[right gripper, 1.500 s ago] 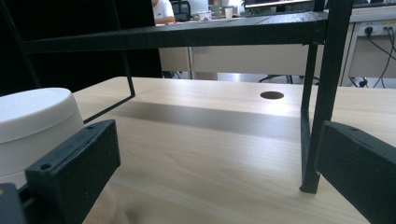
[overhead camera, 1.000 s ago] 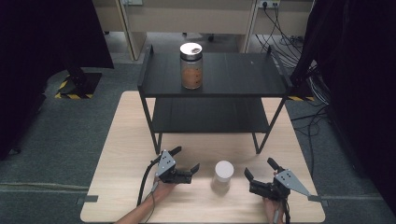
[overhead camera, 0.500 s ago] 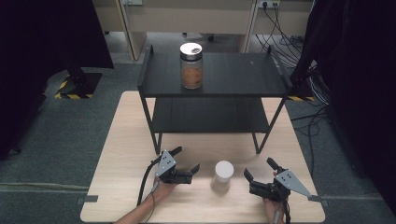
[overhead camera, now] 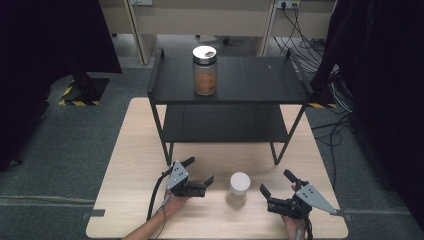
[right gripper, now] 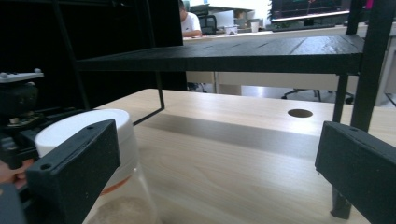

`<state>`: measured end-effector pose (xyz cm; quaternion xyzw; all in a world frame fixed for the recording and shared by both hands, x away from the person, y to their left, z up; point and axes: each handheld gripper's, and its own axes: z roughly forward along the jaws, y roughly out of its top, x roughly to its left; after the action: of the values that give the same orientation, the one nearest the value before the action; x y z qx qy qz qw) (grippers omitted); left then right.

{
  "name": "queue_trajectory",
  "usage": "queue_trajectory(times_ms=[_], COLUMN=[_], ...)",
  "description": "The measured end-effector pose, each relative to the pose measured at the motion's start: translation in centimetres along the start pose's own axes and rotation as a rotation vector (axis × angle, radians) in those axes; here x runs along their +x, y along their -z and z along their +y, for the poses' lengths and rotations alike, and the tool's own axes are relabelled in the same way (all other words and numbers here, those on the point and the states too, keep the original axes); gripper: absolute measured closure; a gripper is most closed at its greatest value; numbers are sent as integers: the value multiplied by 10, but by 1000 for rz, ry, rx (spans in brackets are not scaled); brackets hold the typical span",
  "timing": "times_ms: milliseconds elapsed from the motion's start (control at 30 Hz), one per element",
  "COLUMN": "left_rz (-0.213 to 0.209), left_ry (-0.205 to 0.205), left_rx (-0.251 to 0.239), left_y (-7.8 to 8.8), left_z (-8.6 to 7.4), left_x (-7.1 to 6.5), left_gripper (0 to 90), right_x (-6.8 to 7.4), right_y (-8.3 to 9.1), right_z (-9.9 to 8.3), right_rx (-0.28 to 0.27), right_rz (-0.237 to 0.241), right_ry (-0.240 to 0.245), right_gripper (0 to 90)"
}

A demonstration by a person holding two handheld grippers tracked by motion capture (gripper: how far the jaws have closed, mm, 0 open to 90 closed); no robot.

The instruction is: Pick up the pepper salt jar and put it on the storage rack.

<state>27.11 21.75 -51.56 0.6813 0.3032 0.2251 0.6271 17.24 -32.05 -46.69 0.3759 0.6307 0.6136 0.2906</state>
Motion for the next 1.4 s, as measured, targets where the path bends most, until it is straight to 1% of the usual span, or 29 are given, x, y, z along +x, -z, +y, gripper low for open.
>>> queue_trajectory(times_ms=[133,267,400,500,567,633,767,967,1033,1200,1300,1400], left_rz=[0,0,1,1,1,1,1,-1,1,3,3,3], left_ry=[-2,-2,-3,-3,-3,-3,-3,-3,-3,2,1,1], left_rx=[0,0,0,0,0,0,0,0,1,0,0,1], left_y=[0,0,0,0,0,0,0,0,0,0,0,0], left_z=[0,0,0,0,0,0,0,0,0,0,0,0], left_x=[0,0,0,0,0,0,0,0,0,0,0,0], left_gripper=[2,2,2,2,2,2,2,2,2,2,2,2], right_x=[-1,-1,-1,1,5,7,14,22,21,23,20,19], right_y=[1,2,-1,-5,-7,-9,-14,-23,-26,-32,-35,-37], right_z=[1,1,3,3,2,0,-4,-5,-4,-3,-1,-2], right_rx=[-4,-10,12,24,26,22,16,31,38,63,91,102], right_rz=[32,82,130,153,149,161,166,183,191,182,183,181], right_ry=[-2,8,23,23,27,28,42,55,53,52,51,45], right_gripper=[3,3,3,3,4,4,4,4,4,4,3,3])
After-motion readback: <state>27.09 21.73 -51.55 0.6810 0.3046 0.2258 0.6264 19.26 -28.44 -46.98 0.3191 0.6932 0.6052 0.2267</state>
